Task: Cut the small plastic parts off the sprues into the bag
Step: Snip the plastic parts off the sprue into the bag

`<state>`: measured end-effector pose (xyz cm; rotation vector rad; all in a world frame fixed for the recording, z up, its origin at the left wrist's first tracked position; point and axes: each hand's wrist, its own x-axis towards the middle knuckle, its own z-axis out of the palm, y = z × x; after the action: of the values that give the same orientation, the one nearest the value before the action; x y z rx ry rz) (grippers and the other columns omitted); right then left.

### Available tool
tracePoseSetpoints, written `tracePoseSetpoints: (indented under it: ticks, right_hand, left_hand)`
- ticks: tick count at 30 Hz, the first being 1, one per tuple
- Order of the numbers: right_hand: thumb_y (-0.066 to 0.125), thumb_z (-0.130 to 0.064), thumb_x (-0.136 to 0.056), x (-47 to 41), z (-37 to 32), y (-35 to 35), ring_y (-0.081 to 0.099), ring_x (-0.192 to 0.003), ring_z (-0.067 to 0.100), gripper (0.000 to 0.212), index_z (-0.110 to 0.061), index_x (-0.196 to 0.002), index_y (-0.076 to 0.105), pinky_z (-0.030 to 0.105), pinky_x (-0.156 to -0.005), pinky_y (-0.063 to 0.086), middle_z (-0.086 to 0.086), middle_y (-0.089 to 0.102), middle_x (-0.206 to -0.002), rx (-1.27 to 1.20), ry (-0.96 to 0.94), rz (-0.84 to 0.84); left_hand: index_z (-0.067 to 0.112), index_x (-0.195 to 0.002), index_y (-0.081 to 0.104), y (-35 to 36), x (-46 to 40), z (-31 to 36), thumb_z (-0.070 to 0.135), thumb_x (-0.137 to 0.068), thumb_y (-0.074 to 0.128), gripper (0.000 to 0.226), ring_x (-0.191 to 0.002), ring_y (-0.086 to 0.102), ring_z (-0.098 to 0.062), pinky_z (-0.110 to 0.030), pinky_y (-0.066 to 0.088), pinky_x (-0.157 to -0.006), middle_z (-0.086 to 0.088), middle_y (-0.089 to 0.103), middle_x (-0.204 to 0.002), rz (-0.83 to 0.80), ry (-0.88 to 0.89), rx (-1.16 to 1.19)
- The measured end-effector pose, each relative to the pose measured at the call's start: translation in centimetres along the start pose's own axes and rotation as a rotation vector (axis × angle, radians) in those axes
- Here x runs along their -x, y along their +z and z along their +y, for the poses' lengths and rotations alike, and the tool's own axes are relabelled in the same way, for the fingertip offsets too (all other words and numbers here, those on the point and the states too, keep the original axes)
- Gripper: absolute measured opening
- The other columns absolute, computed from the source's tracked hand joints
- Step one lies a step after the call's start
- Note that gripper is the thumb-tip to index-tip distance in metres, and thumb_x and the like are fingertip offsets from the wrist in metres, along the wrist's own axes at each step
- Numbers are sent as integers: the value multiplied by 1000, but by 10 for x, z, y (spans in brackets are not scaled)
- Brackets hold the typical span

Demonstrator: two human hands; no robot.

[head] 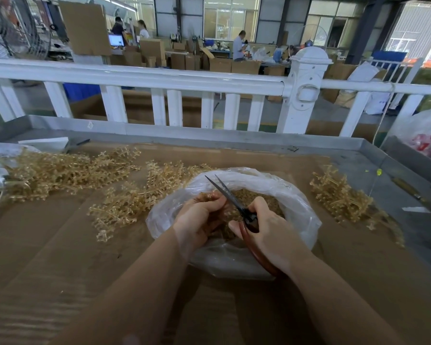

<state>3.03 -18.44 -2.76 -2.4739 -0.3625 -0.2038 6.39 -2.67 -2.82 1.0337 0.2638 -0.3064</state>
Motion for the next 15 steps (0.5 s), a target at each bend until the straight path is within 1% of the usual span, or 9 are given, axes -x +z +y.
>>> tracePoseSetpoints:
  ticks: [3,5,7,10,11,14,15]
  right_hand:
    - [55,-56,-86,-2,1,0,57,-69,5,33,-28,-91,37,19,-59,40,-10,59,-78,4,0,0]
    - [56,-55,-86,-2,1,0,56,-65,4,34,-27,-91,37,16,-56,37,-10,59,-76,21,-4,6]
    - [56,-54,-86,-3,1,-1,55,-64,1,33,-27,-92,38,14,-54,38,-11,58,-76,39,-10,23]
    - [55,-55,-86,-5,2,-3,54,-64,-3,33,-27,-94,40,9,-54,39,-13,57,-76,47,-14,46]
    - [54,-56,-86,-6,2,-4,54,-65,-4,33,-28,-95,41,8,-53,39,-13,57,-77,50,-17,53]
    - [55,-55,-86,-9,3,-5,52,-65,-6,31,-29,-95,41,9,-53,38,-16,54,-73,44,-25,90]
    - [55,-55,-86,-11,3,-4,52,-66,-5,31,-29,-95,41,10,-54,38,-16,55,-73,36,-24,93]
  left_hand:
    - [3,-89,64,1,-1,0,-1,-84,62,6,-56,68,-16,-25,56,-50,-6,70,-64,1,9,-8]
    - [2,-93,64,2,-3,0,-1,-85,62,9,-57,68,-16,-25,57,-54,-6,69,-65,6,21,-25]
    - [4,-95,65,3,-5,2,0,-87,61,10,-60,69,-15,-26,57,-55,-5,70,-67,14,32,-44]
    - [11,-89,66,7,-10,7,5,-86,65,6,-70,68,-20,-30,55,-61,-6,71,-76,70,45,-63]
    - [13,-86,66,9,-11,8,8,-86,66,5,-69,68,-19,-30,55,-61,-5,71,-75,80,60,-56]
    - [15,-77,63,12,-16,9,10,-84,69,10,-52,66,-12,-22,51,-46,0,69,-61,83,110,-29]
    - [15,-76,63,13,-16,8,10,-84,69,11,-50,66,-11,-20,49,-43,1,69,-59,88,114,-20]
